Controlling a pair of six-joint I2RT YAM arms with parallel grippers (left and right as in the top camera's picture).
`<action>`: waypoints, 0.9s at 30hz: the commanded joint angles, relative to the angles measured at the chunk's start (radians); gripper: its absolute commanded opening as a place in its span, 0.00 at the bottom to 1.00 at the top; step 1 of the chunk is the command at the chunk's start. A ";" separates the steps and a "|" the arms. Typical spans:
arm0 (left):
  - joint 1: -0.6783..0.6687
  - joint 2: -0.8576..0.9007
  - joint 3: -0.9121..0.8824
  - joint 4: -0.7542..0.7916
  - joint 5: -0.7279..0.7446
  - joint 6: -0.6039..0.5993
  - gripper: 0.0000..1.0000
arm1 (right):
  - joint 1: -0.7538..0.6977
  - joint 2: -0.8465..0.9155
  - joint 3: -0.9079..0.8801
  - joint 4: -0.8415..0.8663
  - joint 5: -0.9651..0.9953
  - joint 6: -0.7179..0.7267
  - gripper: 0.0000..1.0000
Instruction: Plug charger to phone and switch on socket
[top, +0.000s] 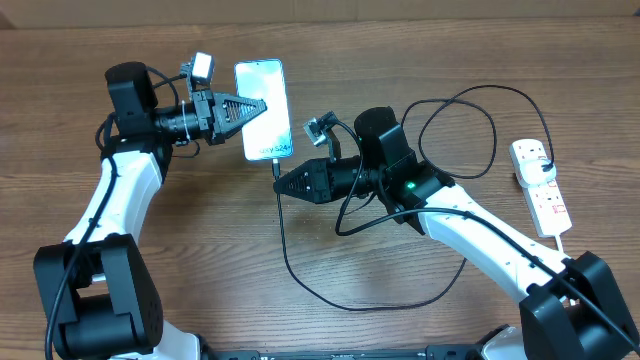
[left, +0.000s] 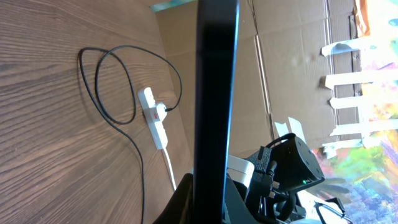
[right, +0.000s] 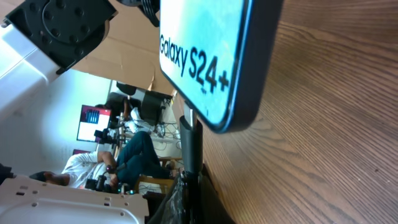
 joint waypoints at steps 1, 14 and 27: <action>-0.019 -0.008 0.005 0.006 0.010 -0.009 0.04 | 0.005 -0.008 0.016 0.007 0.011 0.014 0.04; -0.021 -0.008 0.005 0.006 -0.014 -0.029 0.04 | 0.006 -0.008 0.016 0.002 0.026 0.040 0.04; -0.022 -0.008 0.005 0.006 -0.014 -0.043 0.04 | 0.006 -0.007 0.016 -0.005 0.034 0.040 0.04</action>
